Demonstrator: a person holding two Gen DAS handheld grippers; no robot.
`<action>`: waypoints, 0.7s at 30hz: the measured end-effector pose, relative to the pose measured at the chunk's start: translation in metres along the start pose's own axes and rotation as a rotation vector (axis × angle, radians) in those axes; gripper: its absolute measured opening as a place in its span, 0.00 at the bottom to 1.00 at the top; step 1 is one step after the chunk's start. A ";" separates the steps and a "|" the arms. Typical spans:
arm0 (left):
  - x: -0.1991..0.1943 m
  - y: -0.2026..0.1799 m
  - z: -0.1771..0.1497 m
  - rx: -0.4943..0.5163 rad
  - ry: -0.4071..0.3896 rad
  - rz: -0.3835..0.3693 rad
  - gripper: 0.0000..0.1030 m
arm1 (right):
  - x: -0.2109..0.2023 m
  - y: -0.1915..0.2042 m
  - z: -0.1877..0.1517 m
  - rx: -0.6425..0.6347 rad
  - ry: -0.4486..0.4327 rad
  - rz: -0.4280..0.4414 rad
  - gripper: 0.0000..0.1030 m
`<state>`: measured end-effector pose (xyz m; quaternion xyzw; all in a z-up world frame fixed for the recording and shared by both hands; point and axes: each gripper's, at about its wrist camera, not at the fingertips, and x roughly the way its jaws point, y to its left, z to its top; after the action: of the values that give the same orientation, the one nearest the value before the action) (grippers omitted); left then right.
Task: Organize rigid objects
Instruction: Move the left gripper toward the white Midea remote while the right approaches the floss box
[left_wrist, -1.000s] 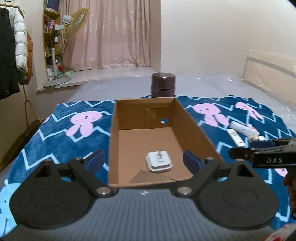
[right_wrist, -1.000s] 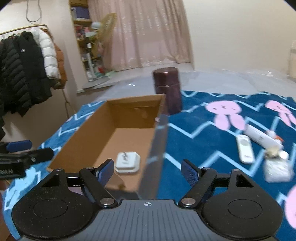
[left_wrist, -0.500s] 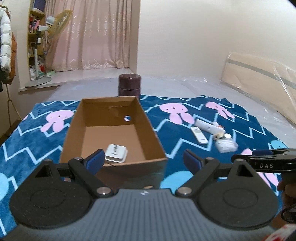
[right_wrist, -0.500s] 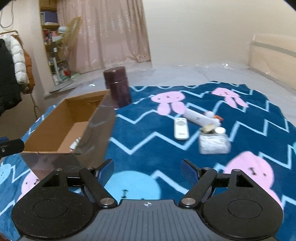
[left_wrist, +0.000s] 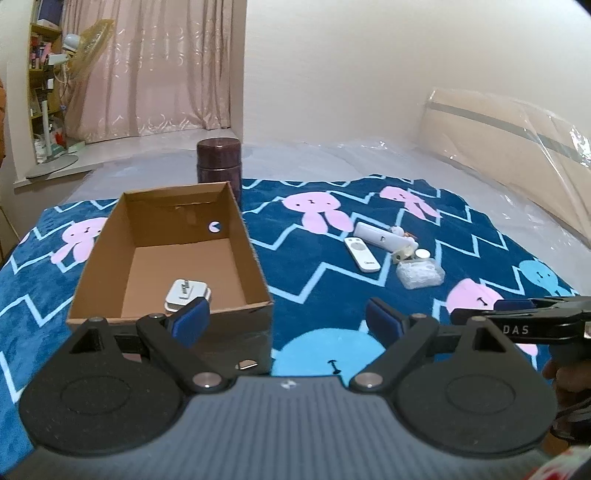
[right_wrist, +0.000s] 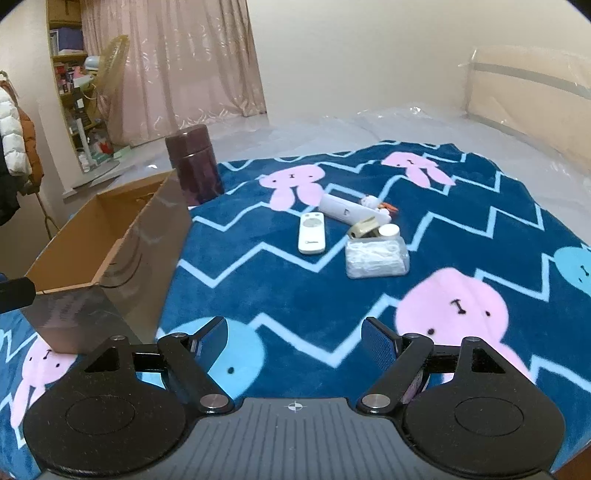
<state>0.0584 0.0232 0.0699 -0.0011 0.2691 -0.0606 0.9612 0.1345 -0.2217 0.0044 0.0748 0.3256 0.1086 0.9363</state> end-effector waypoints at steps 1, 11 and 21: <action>0.001 -0.002 0.000 0.002 0.002 -0.003 0.86 | 0.001 -0.001 0.000 0.003 0.002 -0.002 0.74; 0.013 -0.020 -0.002 0.022 0.011 -0.043 0.86 | -0.003 -0.021 -0.005 0.035 -0.007 -0.030 0.74; 0.033 -0.049 0.001 0.035 0.014 -0.095 0.86 | -0.003 -0.044 -0.002 0.031 -0.016 -0.050 0.75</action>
<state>0.0809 -0.0288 0.0555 0.0035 0.2743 -0.1108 0.9552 0.1378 -0.2651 -0.0042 0.0821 0.3216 0.0793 0.9400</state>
